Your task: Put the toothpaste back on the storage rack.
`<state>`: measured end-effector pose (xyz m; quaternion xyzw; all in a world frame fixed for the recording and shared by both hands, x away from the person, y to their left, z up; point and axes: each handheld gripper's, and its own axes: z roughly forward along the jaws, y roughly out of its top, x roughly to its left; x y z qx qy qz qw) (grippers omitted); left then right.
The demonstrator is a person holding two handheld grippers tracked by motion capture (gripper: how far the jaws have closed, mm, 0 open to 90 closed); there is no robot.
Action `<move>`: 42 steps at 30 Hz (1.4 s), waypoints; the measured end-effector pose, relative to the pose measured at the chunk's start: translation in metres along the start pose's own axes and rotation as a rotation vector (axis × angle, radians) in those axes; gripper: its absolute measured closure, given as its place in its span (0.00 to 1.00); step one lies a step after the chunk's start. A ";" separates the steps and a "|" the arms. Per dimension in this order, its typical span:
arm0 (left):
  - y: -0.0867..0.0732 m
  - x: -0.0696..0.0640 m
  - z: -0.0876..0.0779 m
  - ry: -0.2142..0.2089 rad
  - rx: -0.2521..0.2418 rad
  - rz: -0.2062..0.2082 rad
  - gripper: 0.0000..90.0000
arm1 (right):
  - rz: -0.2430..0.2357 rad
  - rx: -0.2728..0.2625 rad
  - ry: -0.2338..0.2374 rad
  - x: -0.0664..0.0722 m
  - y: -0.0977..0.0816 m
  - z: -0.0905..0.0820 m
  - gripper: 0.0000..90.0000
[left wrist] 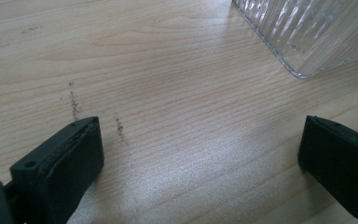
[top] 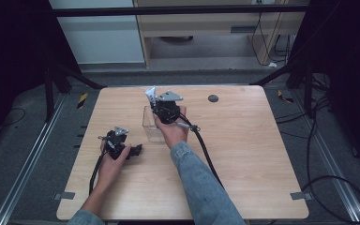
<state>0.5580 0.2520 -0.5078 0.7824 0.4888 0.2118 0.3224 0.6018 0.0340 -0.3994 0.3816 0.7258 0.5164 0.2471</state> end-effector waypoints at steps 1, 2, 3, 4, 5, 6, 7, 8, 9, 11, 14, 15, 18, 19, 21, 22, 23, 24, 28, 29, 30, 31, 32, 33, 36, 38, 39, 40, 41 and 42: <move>0.000 0.000 0.000 0.000 0.000 0.000 0.00 | -0.002 0.002 -0.001 0.000 0.000 0.000 0.88; 0.000 0.000 0.000 0.000 0.000 0.000 0.00 | -0.006 0.005 -0.001 0.000 0.000 0.001 0.88; 0.000 0.000 0.000 0.000 0.000 0.000 0.00 | -0.006 0.005 -0.001 0.000 0.000 0.001 0.88; 0.000 0.000 0.000 0.000 0.000 0.000 0.00 | -0.003 0.008 -0.003 0.001 -0.001 0.001 0.88; 0.000 0.000 0.000 0.000 0.000 0.000 0.00 | -0.003 0.008 -0.003 0.001 -0.001 0.001 0.88; 0.000 0.000 0.000 0.000 0.000 0.000 0.00 | -0.002 0.007 -0.005 0.002 -0.002 0.001 0.88; 0.000 0.000 0.000 0.000 0.000 0.000 0.00 | -0.003 0.008 -0.002 0.002 -0.002 0.001 0.88; 0.000 0.000 0.000 0.000 0.000 0.000 0.00 | -0.003 0.008 -0.002 0.002 -0.002 0.001 0.88; 0.000 0.000 0.000 0.000 0.000 0.000 0.00 | -0.001 0.011 0.000 0.002 -0.002 0.001 0.88; 0.000 0.000 0.000 0.000 0.000 0.000 0.00 | -0.001 0.013 0.003 0.003 -0.002 0.001 0.88; 0.000 0.000 0.000 0.000 0.000 0.000 0.00 | -0.002 0.017 0.004 0.005 -0.004 0.002 0.88; 0.000 0.000 0.000 0.000 0.000 0.000 0.00 | -0.007 0.019 0.003 0.005 -0.004 0.002 0.88; 0.000 0.000 0.000 0.000 0.000 0.000 0.00 | 0.000 0.024 0.003 0.005 -0.005 0.003 0.88; 0.000 0.000 0.000 0.000 0.000 0.000 0.00 | 0.000 0.024 0.003 0.005 -0.005 0.003 0.88; 0.000 0.000 0.000 0.000 0.000 0.000 0.00 | -0.001 0.026 0.003 0.006 -0.005 0.004 0.88; 0.000 0.000 0.000 0.000 0.000 0.000 0.00 | -0.002 0.027 0.003 0.006 -0.005 0.004 0.88; 0.000 0.000 0.000 0.000 0.000 0.000 0.00 | -0.002 0.027 0.003 0.006 -0.005 0.004 0.88; 0.000 0.000 0.000 0.000 0.000 0.000 0.00 | -0.001 0.031 0.003 0.007 -0.005 0.004 0.88; 0.000 0.000 0.000 0.000 0.000 0.000 0.00 | 0.006 0.040 0.005 0.007 -0.006 0.006 0.88; 0.000 0.000 0.000 0.000 0.000 0.000 0.00 | 0.006 0.040 0.005 0.007 -0.006 0.006 0.88; 0.000 0.000 0.000 0.000 0.000 0.000 0.00 | 0.006 0.045 0.007 0.007 -0.006 0.007 0.88; 0.000 0.000 0.000 0.000 0.000 0.000 0.00 | 0.008 0.050 0.009 0.007 -0.006 0.008 0.88; 0.000 0.000 0.000 0.000 0.000 0.000 0.00 | -0.002 0.058 0.007 0.007 -0.006 0.010 0.88; 0.000 0.000 0.000 0.000 0.000 0.000 0.00 | -0.002 0.058 0.007 0.007 -0.006 0.010 0.88; 0.000 0.000 0.000 0.000 0.000 0.000 0.00 | 0.003 0.073 0.007 0.009 -0.005 0.013 0.88; 0.000 0.000 0.000 0.000 0.000 0.000 0.00 | -0.001 0.088 0.008 0.009 -0.003 0.016 0.88; 0.000 0.000 0.000 0.000 0.000 0.000 0.00 | -0.001 0.091 0.008 0.009 -0.003 0.016 0.88; 0.000 0.000 0.000 0.000 0.000 0.000 0.00 | 0.000 0.094 0.008 0.009 -0.003 0.017 0.88; 0.000 0.000 0.000 0.000 0.000 0.000 0.00 | 0.000 0.094 0.008 0.009 -0.003 0.017 0.88; 0.000 0.000 0.000 0.000 0.000 0.000 0.00 | 0.007 0.097 0.007 0.009 -0.003 0.018 0.88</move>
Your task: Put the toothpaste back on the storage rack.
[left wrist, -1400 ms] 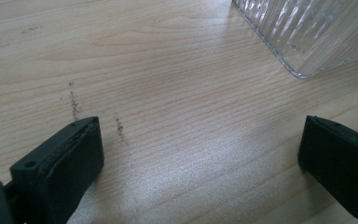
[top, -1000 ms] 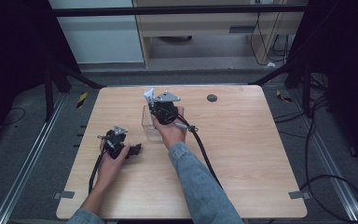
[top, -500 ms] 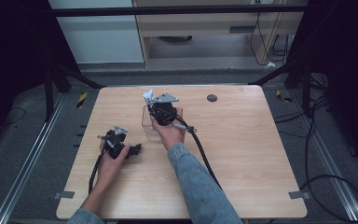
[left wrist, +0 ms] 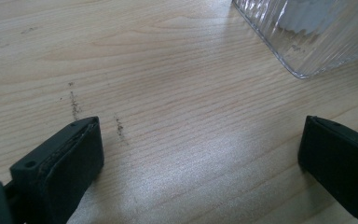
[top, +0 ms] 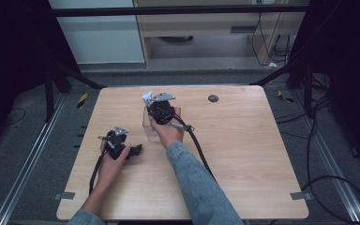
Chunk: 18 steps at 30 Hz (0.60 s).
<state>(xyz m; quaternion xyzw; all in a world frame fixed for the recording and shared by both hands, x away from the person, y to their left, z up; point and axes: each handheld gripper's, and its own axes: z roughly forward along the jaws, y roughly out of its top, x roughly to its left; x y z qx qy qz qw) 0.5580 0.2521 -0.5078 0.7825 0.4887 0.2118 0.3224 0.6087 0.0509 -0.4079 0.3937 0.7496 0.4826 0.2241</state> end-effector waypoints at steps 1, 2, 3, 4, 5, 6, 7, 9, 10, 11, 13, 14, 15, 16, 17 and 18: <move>0.000 0.000 0.000 0.000 0.000 0.000 0.00 | 0.000 0.000 0.000 0.000 0.000 0.000 0.88; 0.000 0.000 0.000 0.000 0.000 0.000 0.00 | 0.002 0.005 -0.002 -0.001 0.001 0.001 0.88; 0.000 0.000 0.000 0.000 0.000 0.000 0.00 | 0.001 0.006 -0.001 -0.001 0.001 0.001 0.88; 0.000 0.000 0.000 0.000 0.000 0.000 0.00 | 0.000 0.010 -0.002 -0.001 0.002 0.002 0.88; 0.000 0.000 0.000 0.000 0.000 0.000 0.00 | 0.000 0.010 -0.002 -0.001 0.002 0.002 0.88; 0.000 0.000 0.000 0.000 0.000 0.000 0.00 | -0.004 0.013 -0.003 0.000 0.003 0.003 0.88; 0.000 0.000 0.000 0.000 0.000 0.000 0.00 | -0.003 0.014 -0.003 0.000 0.003 0.003 0.88; 0.000 0.000 0.000 0.000 0.000 0.000 0.00 | -0.003 0.015 -0.005 0.000 0.004 0.004 0.87; 0.000 0.000 0.000 0.000 0.000 0.000 0.00 | -0.002 0.016 -0.005 0.000 0.004 0.005 0.87; 0.000 0.000 0.000 0.000 0.000 0.000 0.00 | 0.001 0.016 -0.005 0.000 0.004 0.005 0.87; 0.000 0.000 0.000 0.000 0.001 0.000 0.00 | 0.003 0.018 -0.006 0.000 0.004 0.005 0.87; 0.000 0.000 0.000 0.000 0.000 0.000 0.00 | 0.005 0.018 -0.005 0.000 0.005 0.006 0.87; 0.000 0.000 0.000 0.000 0.000 0.000 0.00 | 0.005 0.018 -0.005 0.000 0.005 0.006 0.87; 0.000 0.000 0.000 0.000 0.000 0.000 0.00 | 0.003 0.022 -0.003 0.001 0.005 0.007 0.87; 0.000 0.000 0.000 0.000 0.000 0.000 0.00 | -0.004 0.022 -0.003 0.001 0.006 0.007 0.87; 0.000 0.000 0.000 0.000 0.001 0.000 0.00 | -0.004 0.025 -0.004 0.002 0.006 0.007 0.87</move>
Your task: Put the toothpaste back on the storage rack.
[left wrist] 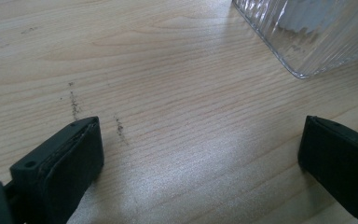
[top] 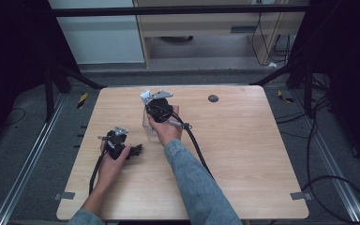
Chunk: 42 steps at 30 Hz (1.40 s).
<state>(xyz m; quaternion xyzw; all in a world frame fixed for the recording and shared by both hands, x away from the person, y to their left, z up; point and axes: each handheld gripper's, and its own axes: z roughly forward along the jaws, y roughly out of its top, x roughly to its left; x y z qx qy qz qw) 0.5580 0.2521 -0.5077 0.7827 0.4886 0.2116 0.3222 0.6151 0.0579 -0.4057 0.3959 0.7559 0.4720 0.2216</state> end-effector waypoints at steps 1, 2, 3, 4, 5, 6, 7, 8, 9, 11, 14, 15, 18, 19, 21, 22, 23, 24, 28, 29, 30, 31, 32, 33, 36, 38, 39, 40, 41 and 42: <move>0.000 0.000 0.000 0.000 0.000 0.000 0.00 | 0.000 0.000 0.000 0.000 0.000 0.000 0.87; 0.000 0.000 0.000 0.000 0.000 0.000 0.00 | -0.003 0.001 -0.002 0.001 0.000 0.001 0.87; 0.000 0.000 0.000 0.000 0.000 0.000 0.00 | -0.003 0.001 -0.002 0.001 0.000 0.001 0.87; 0.000 0.000 0.000 0.000 -0.001 0.000 0.00 | -0.002 0.000 -0.002 0.002 0.000 0.001 0.87; 0.000 0.000 0.000 0.000 -0.001 -0.001 0.00 | -0.002 0.000 0.000 0.002 0.000 0.001 0.87; 0.000 0.000 0.000 0.000 -0.001 -0.001 0.00 | -0.002 0.000 0.000 0.002 0.001 0.001 0.87; 0.000 0.000 0.000 0.000 -0.001 -0.001 0.00 | -0.005 0.000 -0.001 0.002 0.001 0.001 0.87; 0.000 0.000 0.000 0.000 -0.001 -0.001 0.00 | -0.006 0.000 0.000 0.002 0.000 0.002 0.87; 0.000 0.000 0.000 0.000 -0.001 -0.001 0.00 | -0.007 0.000 0.001 0.002 0.001 0.002 0.87; 0.000 0.000 0.000 0.000 -0.001 -0.001 0.00 | -0.009 0.001 0.001 0.002 0.000 0.002 0.87; 0.000 0.000 0.000 0.000 -0.001 -0.001 0.00 | -0.007 0.000 0.004 0.002 0.000 0.002 0.87; 0.000 0.000 0.000 0.000 -0.001 -0.001 0.00 | -0.007 0.000 0.004 0.002 0.000 0.002 0.87; 0.000 0.000 0.000 0.000 -0.001 -0.001 0.00 | -0.006 0.002 0.007 0.001 0.000 0.001 0.86; 0.000 0.000 0.000 0.000 -0.001 -0.001 0.00 | -0.002 0.001 0.008 0.001 0.001 0.001 0.86; 0.000 0.000 0.000 0.000 -0.001 -0.001 0.00 | -0.003 0.001 0.009 0.001 0.001 0.001 0.86; 0.000 0.000 0.000 0.000 -0.001 -0.001 0.00 | 0.002 -0.002 0.014 0.001 0.001 0.000 0.85; 0.000 0.000 0.000 0.000 -0.001 -0.001 0.00 | 0.003 -0.001 0.014 0.001 0.001 0.000 0.84; 0.000 0.000 0.000 0.000 -0.001 -0.001 0.00 | 0.001 0.000 0.014 0.001 0.000 -0.001 0.84; 0.000 0.000 0.000 0.000 -0.001 0.000 0.00 | -0.003 0.004 0.012 -0.001 0.000 -0.003 0.83; 0.000 0.000 0.000 0.000 -0.001 0.000 0.00 | -0.008 0.005 0.011 -0.001 0.000 -0.003 0.83; 0.000 0.000 0.000 0.000 -0.001 0.000 0.00 | -0.007 0.008 0.013 -0.001 0.000 -0.004 0.83; 0.000 0.000 0.000 0.000 -0.001 0.000 0.00 | -0.007 0.008 0.013 -0.001 0.000 -0.004 0.83; 0.000 0.000 0.000 0.000 0.000 0.000 0.00 | -0.004 0.006 0.018 -0.002 -0.001 -0.006 0.83; 0.000 0.000 0.000 0.000 0.000 0.000 0.00 | -0.004 0.004 0.017 -0.002 -0.001 -0.007 0.83; 0.000 0.000 0.000 0.000 0.000 0.000 0.00 | -0.006 0.005 0.017 -0.003 -0.002 -0.009 0.83; 0.000 0.000 0.000 0.000 -0.001 0.000 0.00 | -0.001 0.008 0.017 -0.004 -0.002 -0.010 0.83; 0.000 0.000 0.000 0.000 0.000 0.000 0.00 | -0.002 0.007 0.016 -0.004 -0.003 -0.011 0.83; 0.000 0.000 0.000 0.000 -0.001 0.000 0.00 | -0.001 0.007 0.017 -0.004 -0.003 -0.013 0.83; 0.000 0.000 0.000 0.000 -0.001 0.000 0.00 | -0.001 0.007 0.017 -0.004 -0.003 -0.013 0.83; 0.000 0.000 0.000 0.000 -0.001 0.000 0.00 | -0.004 0.007 0.017 -0.005 -0.004 -0.014 0.83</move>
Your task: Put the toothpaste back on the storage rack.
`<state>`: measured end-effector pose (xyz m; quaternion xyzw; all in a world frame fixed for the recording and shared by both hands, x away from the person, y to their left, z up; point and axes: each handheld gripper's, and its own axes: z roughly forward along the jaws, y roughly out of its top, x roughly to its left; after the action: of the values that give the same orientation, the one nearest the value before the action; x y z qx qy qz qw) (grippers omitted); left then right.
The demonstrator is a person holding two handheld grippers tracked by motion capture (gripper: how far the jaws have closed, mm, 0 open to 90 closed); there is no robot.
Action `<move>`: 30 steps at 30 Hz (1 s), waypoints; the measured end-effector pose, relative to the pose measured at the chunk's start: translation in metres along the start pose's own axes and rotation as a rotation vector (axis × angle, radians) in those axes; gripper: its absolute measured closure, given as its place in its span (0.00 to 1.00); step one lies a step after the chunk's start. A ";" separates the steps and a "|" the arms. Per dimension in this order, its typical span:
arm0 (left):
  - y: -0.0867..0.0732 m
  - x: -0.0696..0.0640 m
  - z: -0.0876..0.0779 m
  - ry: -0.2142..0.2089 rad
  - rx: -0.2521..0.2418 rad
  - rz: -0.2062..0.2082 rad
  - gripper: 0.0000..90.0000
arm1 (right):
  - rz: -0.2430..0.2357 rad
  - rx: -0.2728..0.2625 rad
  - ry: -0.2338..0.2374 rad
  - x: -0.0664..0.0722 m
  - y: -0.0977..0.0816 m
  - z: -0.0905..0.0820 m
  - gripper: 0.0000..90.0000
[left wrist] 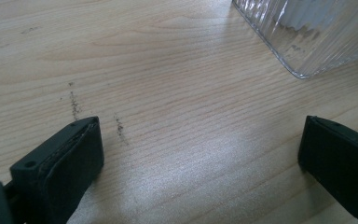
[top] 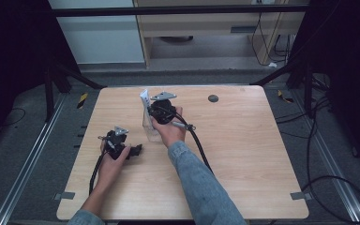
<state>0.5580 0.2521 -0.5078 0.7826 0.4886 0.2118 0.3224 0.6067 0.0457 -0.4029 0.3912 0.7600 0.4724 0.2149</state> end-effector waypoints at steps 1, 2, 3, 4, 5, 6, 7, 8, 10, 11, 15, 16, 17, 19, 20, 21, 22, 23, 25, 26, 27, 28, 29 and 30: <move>0.000 0.000 0.000 0.000 0.000 0.000 0.00 | 0.000 0.000 0.000 0.000 0.000 0.000 0.83; 0.000 0.000 0.000 0.000 0.000 0.000 0.00 | 0.003 0.000 -0.001 0.000 0.000 -0.001 0.83; 0.000 0.000 0.000 0.000 0.000 0.000 0.00 | 0.001 -0.003 -0.002 -0.001 -0.001 -0.002 0.83; 0.000 0.000 0.000 0.000 0.000 0.000 0.00 | 0.006 -0.004 0.000 -0.001 -0.002 -0.003 0.83; 0.000 0.000 0.000 0.000 0.000 0.000 0.00 | 0.004 -0.005 0.000 -0.002 -0.002 -0.004 0.83; 0.000 0.000 0.000 0.000 0.000 0.000 0.00 | 0.001 -0.004 -0.001 -0.002 -0.002 -0.005 0.83; 0.000 0.000 0.000 0.000 0.000 0.000 0.00 | 0.001 -0.004 -0.001 -0.002 -0.002 -0.005 0.83; 0.000 0.000 0.000 0.000 0.000 0.000 0.00 | 0.002 -0.005 0.000 -0.002 -0.003 -0.006 0.83; 0.000 0.000 0.000 0.000 0.000 0.000 0.00 | 0.005 -0.005 0.001 -0.002 -0.003 -0.009 0.83; 0.000 0.000 0.000 0.000 0.000 0.000 0.00 | -0.002 -0.005 -0.001 -0.004 -0.003 -0.010 0.83; 0.000 0.000 0.000 0.000 0.000 0.000 0.00 | 0.007 -0.010 0.000 -0.006 -0.003 -0.016 0.84; 0.000 0.000 0.000 0.000 0.000 0.000 0.00 | 0.009 -0.010 -0.001 -0.007 -0.003 -0.017 0.84; 0.000 0.000 0.000 0.000 0.000 0.000 0.00 | 0.009 -0.010 -0.001 -0.007 -0.003 -0.017 0.84; 0.000 0.000 0.000 0.000 0.000 0.000 0.00 | 0.003 -0.013 -0.001 -0.008 -0.004 -0.021 0.84; 0.000 0.000 0.000 0.000 0.000 0.000 0.00 | 0.002 -0.012 0.000 -0.009 -0.004 -0.023 0.84; 0.000 0.000 0.000 0.000 0.000 0.000 0.00 | 0.004 -0.012 0.000 -0.009 -0.004 -0.025 0.84; 0.000 0.000 0.000 0.000 0.000 -0.001 0.00 | -0.001 -0.011 -0.001 -0.010 -0.005 -0.028 0.84; 0.000 0.000 0.000 0.000 0.000 -0.001 0.00 | -0.001 -0.011 -0.001 -0.010 -0.005 -0.028 0.84; 0.000 0.000 0.000 0.000 0.000 -0.001 0.00 | 0.000 -0.014 -0.002 -0.012 -0.006 -0.032 0.84; 0.000 0.000 0.000 0.000 0.000 -0.001 0.00 | 0.005 -0.015 -0.002 -0.013 -0.006 -0.035 0.84; 0.000 0.000 0.000 0.000 0.000 -0.001 0.00 | 0.005 -0.015 -0.002 -0.013 -0.006 -0.035 0.84; 0.000 0.000 0.000 0.000 0.000 0.000 0.00 | 0.014 -0.017 0.004 -0.015 -0.007 -0.039 0.84; 0.000 0.000 0.000 0.000 0.000 0.000 0.00 | 0.014 -0.017 0.004 -0.015 -0.007 -0.039 0.84; 0.000 0.000 0.000 0.000 0.000 -0.001 0.00 | 0.017 -0.018 0.002 -0.017 -0.009 -0.043 0.84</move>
<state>0.5582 0.2520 -0.5077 0.7824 0.4889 0.2118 0.3224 0.5838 0.0063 -0.3916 0.3955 0.7525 0.4813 0.2137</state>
